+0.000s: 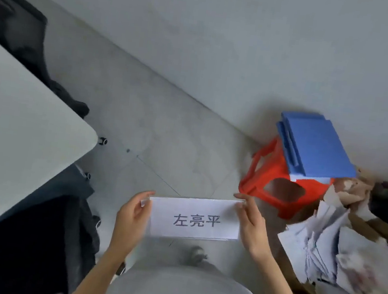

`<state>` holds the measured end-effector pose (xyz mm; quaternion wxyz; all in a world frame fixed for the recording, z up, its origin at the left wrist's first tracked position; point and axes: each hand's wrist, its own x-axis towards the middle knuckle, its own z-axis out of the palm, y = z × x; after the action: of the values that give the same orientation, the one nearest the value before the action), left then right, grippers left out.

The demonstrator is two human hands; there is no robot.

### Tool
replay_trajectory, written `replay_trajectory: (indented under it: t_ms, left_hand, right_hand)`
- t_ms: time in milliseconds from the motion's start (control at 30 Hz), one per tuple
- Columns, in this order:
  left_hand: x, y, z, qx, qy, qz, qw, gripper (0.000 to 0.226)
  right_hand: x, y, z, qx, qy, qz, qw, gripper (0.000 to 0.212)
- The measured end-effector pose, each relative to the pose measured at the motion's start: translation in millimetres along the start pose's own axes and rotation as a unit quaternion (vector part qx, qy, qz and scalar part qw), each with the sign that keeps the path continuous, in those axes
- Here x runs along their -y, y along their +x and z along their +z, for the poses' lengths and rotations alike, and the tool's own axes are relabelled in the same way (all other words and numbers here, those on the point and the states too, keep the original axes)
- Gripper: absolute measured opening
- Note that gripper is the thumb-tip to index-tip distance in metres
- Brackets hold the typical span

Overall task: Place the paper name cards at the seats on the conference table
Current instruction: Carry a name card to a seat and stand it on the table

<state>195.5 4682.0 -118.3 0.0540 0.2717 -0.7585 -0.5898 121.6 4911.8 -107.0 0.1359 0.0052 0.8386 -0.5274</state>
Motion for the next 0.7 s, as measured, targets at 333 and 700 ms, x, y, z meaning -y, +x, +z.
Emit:
replay_trajectory:
  t_ms: [333,700]
  left_hand:
    - [-19.6,149.0,-17.0,-0.236,-0.039,-0.057,0.969,0.012]
    - [-65.4,350.2,-79.3,-0.296,-0.060,-0.079,0.950,0.028]
  right_hand:
    - [93.3,235.3,79.4,0.204,-0.072,-0.094,0.972,0.023]
    - [190.6,418.3,171.8,0.287,-0.082,-0.082,0.951,0.026]
